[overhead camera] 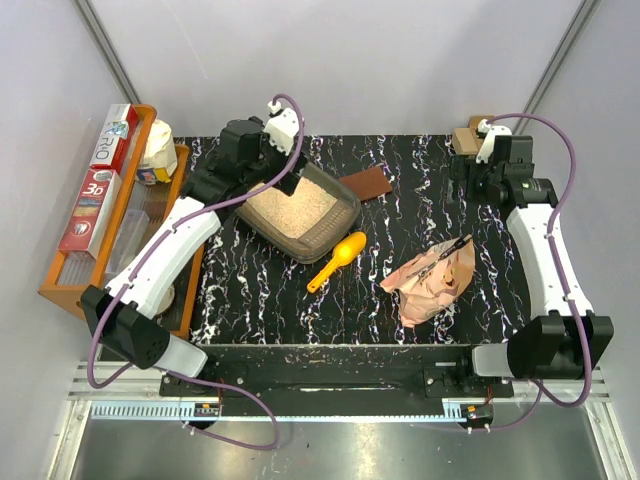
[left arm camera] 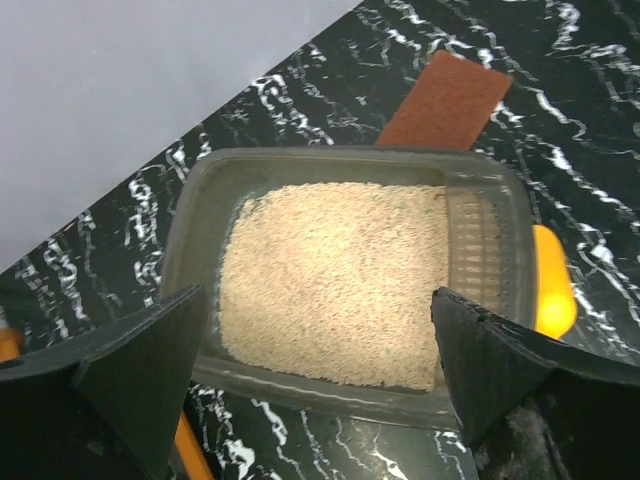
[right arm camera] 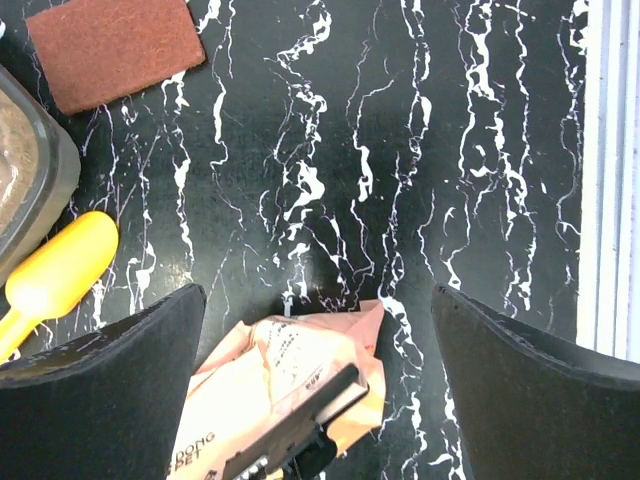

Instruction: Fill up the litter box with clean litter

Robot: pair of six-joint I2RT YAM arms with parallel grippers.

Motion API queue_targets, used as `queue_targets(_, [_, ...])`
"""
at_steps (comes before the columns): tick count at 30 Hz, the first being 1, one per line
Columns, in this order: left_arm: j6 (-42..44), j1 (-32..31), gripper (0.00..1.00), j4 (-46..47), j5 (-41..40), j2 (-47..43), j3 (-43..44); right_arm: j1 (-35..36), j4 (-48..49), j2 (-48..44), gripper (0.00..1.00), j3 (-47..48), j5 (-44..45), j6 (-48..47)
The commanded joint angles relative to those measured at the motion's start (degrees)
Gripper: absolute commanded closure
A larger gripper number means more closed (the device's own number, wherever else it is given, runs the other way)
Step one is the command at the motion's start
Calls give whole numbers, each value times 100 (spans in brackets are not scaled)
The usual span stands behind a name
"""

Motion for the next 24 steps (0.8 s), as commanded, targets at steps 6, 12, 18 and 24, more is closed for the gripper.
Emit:
queue_targets(6, [-149, -444, 1, -35, 1092, 181, -32, 10, -1246, -1158, 0, 352, -1199, -2384])
queue_targets(12, [-53, -620, 1, -123, 1417, 260, 4, 10, -2987, -1229, 0, 1090, -2406, -3509])
queue_targets(18, [176, -682, 1, -308, 1962, 269, -58, 10, -3981, -1580, 7, 1021, -2626, -4959])
queue_targets(24, [106, -734, 1, -308, 2103, 234, -181, 10, -4071, -2108, 11, 29, -2705, -6376])
